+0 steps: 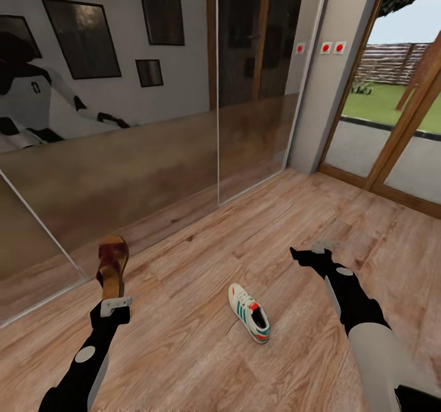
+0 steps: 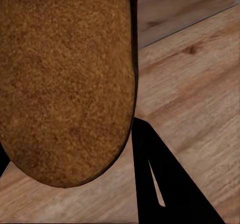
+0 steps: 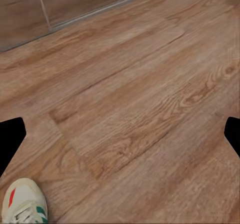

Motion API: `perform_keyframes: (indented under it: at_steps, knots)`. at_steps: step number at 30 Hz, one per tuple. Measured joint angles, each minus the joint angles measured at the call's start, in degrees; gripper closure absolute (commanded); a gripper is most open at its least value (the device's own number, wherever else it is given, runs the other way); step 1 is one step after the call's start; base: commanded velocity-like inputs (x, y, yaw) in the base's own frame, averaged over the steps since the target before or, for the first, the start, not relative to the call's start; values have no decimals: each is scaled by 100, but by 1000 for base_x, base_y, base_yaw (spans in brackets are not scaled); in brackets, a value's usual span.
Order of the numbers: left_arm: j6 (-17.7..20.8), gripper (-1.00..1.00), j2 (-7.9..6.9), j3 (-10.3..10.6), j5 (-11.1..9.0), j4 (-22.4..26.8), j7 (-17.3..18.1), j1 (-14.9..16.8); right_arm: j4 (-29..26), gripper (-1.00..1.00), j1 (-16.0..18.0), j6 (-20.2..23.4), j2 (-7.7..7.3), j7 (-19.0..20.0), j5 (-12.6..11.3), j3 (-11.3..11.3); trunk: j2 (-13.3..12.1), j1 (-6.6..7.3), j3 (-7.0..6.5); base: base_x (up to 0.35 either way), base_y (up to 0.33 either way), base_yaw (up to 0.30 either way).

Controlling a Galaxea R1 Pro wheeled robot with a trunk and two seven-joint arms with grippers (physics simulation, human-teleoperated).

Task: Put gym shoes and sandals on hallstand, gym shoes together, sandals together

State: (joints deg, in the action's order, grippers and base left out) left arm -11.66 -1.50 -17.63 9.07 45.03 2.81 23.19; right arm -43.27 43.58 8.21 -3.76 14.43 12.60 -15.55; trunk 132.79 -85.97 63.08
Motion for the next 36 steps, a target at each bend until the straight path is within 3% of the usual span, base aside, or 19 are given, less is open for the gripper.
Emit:
perform_keyframes:
  at_steps: [16, 23, 36]
  knots:
    - [-11, 100, 10, 5, 1, -2, 0, -13, -38, -100, 0, -17, 66, -4, 3, -10, 0, 0, 0, 0, -25, 276]
    - [-10, 100, 107, 122, 7, 8, 1, -13, -45, -100, 0, -19, 65, -5, 4, -10, 0, 0, 0, 0, -104, 277]
    - [-12, 100, 143, 166, 1, 2, 4, -20, -46, -100, 0, -18, 66, -4, 1, -11, 0, -2, 0, -40, -50, 276]
